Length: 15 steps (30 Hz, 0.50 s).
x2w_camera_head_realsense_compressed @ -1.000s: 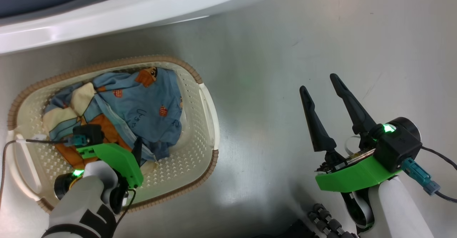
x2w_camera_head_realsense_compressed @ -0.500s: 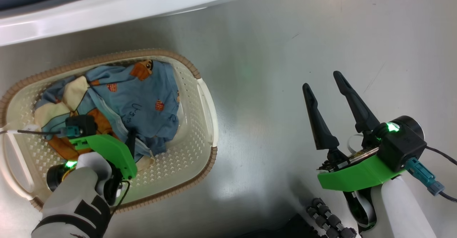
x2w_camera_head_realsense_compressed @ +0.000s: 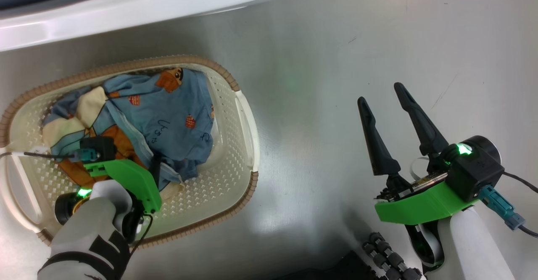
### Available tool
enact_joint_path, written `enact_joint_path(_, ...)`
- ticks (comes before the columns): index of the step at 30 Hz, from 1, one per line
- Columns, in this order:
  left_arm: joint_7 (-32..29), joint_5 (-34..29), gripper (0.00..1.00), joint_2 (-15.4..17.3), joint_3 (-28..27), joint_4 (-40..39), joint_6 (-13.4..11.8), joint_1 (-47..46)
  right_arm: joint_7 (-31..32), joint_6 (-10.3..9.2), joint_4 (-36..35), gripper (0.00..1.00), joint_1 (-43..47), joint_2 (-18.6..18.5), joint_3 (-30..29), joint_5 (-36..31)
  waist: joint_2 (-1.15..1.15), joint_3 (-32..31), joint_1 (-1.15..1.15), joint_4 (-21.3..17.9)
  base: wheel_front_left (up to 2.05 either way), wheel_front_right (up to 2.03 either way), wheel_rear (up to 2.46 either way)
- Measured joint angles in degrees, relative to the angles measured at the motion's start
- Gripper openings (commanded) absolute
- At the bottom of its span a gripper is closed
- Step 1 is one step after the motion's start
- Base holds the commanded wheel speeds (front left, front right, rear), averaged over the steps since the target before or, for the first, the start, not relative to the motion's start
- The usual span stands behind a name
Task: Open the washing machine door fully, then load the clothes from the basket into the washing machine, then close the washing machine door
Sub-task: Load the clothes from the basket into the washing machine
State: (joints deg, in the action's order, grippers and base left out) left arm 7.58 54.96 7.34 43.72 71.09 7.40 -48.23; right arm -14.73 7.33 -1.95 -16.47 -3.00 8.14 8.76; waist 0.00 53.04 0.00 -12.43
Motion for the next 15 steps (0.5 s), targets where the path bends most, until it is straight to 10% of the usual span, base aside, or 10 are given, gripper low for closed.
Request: enact_joint_path(15,0.57,0.37,0.33,0.02,2.09,0.83,0.0,-0.2,0.0,0.0,-0.09,1.0,-0.05,0.01,-0.1,0.0,0.0,0.2,0.0,0.28,0.0,0.0,0.0)
